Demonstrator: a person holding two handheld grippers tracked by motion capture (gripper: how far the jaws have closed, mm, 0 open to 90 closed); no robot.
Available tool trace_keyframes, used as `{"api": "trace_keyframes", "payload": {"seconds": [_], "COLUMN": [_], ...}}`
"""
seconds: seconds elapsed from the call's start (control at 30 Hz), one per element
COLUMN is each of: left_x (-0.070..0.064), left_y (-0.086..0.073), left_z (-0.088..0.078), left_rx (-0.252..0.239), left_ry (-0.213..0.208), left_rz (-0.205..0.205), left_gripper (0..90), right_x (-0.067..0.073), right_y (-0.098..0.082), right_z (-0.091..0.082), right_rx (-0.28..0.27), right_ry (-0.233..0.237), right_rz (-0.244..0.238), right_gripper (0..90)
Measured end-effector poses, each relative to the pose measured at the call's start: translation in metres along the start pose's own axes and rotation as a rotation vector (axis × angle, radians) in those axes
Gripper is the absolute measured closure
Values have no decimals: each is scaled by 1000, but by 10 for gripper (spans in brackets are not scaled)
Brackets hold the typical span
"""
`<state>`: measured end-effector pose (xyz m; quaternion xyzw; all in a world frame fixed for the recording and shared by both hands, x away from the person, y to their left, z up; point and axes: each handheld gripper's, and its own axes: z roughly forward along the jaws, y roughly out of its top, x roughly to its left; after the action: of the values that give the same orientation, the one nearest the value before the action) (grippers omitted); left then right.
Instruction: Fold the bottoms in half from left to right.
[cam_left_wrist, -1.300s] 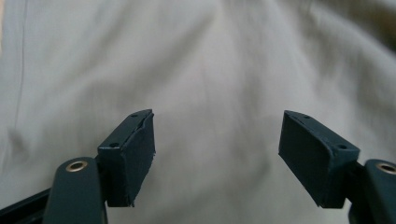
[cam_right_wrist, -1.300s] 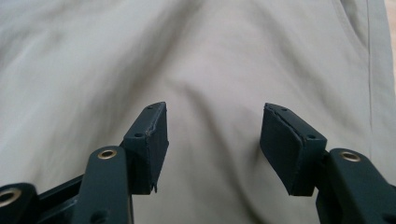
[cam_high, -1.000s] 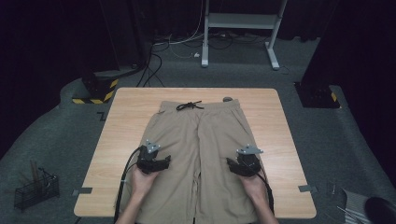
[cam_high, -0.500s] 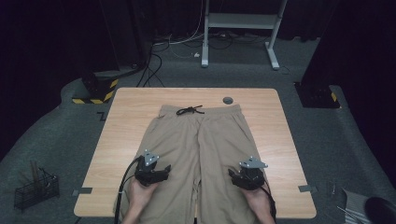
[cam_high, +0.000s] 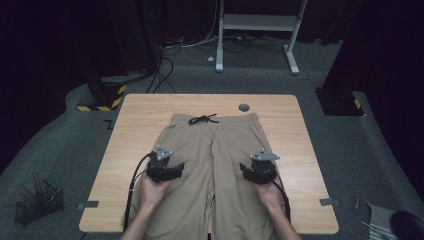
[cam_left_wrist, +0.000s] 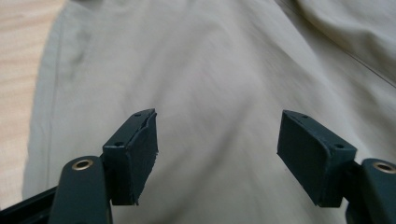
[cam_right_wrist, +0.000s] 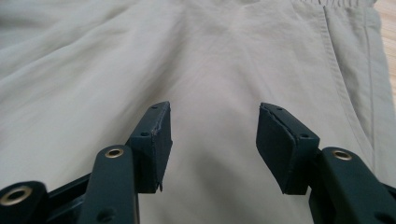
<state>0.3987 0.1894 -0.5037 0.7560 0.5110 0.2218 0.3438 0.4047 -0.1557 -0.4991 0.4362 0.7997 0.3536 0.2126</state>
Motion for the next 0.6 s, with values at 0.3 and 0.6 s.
{"api": "trace_keyframes", "payload": {"seconds": [0.3, 0.6], "left_x": [8, 5], "left_y": [-12, -22], "left_z": [20, 10], "left_rx": [5, -13], "left_ry": [37, 19], "left_rz": [0, -14], "left_gripper": [298, 303], "right_x": [-6, -3], "right_y": [-6, -16], "right_z": [25, 15], "right_rx": [61, 50], "right_ry": [1, 10], "right_rz": [17, 12], "right_gripper": [424, 423]}}
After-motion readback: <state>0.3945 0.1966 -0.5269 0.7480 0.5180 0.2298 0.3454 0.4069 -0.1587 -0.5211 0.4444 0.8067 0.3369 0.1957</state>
